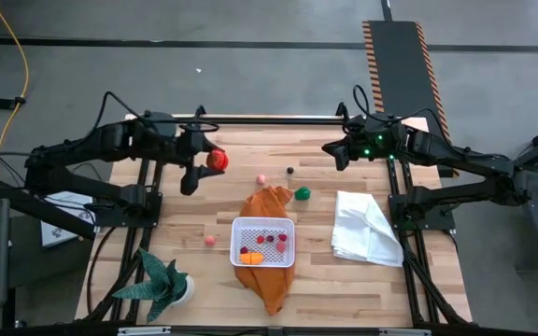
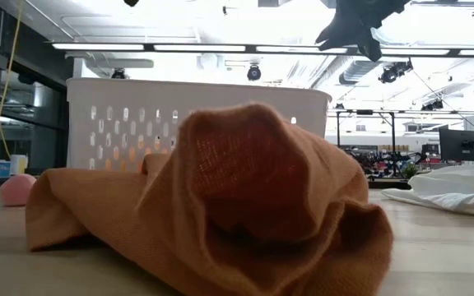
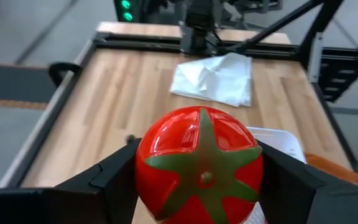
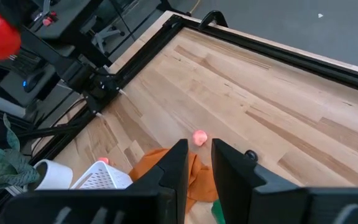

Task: Pick and placing Produce into tupperware
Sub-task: Put the red tomato into the white basket

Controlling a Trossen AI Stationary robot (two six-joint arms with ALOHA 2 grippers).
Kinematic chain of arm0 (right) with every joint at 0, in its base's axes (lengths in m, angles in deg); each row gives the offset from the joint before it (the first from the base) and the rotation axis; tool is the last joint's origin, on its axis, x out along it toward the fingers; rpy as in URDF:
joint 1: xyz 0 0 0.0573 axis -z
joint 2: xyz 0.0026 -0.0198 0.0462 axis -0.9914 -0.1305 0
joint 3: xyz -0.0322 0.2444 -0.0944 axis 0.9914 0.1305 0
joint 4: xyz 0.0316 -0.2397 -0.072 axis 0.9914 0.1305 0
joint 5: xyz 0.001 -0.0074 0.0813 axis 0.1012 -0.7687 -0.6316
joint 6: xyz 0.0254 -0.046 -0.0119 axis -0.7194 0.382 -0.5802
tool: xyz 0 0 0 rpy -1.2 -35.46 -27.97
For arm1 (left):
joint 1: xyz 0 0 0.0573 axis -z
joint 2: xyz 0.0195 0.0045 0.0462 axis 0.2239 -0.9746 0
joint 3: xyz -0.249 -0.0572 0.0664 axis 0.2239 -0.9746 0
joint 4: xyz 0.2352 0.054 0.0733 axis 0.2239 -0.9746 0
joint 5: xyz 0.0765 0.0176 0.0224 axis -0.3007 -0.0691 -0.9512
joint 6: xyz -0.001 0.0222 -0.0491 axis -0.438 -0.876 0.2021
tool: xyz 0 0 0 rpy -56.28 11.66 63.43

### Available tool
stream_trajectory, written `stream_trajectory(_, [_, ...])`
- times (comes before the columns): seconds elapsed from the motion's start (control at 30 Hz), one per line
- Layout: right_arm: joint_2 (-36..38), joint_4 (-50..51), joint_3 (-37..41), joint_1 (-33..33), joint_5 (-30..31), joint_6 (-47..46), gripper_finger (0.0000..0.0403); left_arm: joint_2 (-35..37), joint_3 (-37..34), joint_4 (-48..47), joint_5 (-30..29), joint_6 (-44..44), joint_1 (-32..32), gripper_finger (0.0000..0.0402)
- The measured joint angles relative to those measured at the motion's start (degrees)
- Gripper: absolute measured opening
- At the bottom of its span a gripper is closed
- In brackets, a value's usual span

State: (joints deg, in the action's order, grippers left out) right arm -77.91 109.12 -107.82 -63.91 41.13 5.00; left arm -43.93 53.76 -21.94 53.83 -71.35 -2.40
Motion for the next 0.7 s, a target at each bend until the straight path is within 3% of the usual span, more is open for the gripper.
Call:
stream_trajectory(0.17, [0.00,-0.06,-0.02,0.00,0.00,0.42,0.0062,-3.25,-0.02,0.00,2.95,0.24,1.63,0.0242])
stream_trajectory(0.7, [0.00,-0.08,-0.02,0.00,0.02,1.51,0.0062,-15.94,-0.04,4.17,3.87,0.10,12.26,0.0238])
